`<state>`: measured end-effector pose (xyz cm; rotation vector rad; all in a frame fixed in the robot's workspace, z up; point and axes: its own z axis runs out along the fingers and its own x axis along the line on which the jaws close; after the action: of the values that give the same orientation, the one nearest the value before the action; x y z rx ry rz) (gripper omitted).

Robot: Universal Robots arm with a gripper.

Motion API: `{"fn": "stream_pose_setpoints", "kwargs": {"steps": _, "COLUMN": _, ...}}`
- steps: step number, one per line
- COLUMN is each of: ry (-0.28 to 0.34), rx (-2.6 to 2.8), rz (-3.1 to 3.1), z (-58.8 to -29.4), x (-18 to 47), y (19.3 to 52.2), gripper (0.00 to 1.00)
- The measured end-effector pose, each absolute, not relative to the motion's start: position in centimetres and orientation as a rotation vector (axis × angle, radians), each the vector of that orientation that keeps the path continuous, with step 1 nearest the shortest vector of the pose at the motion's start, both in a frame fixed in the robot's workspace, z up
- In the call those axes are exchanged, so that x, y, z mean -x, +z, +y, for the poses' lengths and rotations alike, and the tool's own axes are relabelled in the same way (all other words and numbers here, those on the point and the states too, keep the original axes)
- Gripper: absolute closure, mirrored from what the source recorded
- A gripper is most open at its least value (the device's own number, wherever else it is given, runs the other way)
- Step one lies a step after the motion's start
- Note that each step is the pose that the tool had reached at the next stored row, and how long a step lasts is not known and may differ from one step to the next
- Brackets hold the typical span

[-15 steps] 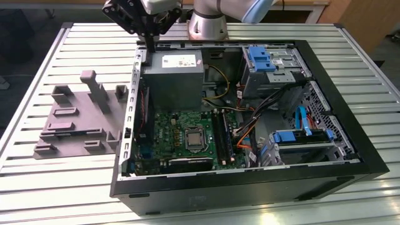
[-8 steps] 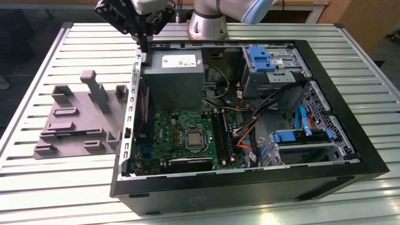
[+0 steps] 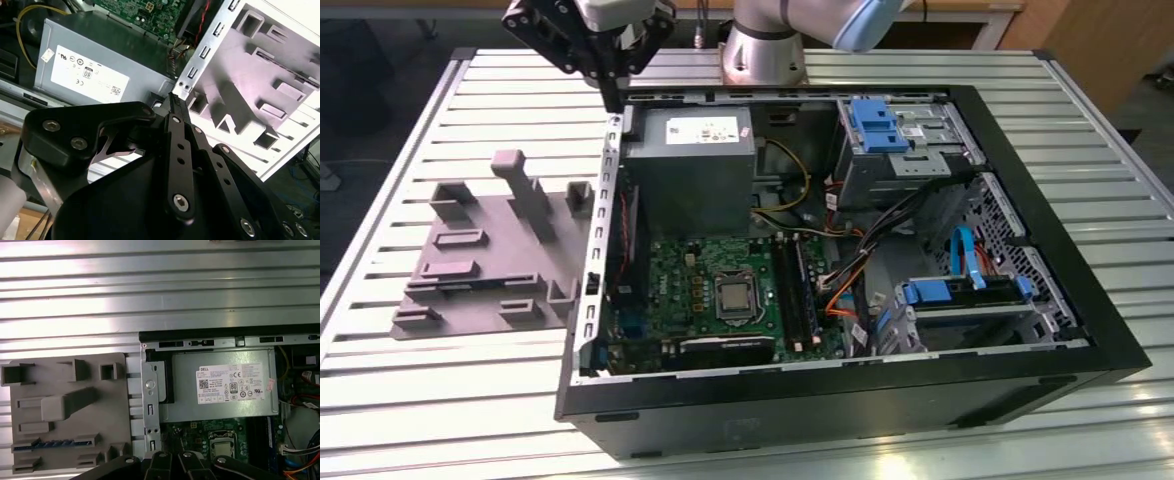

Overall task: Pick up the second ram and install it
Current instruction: 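Reach for the second ram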

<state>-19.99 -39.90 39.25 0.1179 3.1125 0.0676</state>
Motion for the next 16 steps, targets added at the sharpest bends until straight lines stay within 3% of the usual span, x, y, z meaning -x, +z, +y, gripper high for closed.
{"fn": "stream_pose_setpoints", "kwargs": {"steps": 16, "ry": 0.068, "rx": -0.118, "rz": 3.112, "z": -39.9, "x": 22.8, "y": 39.2, "gripper": 0.89}}
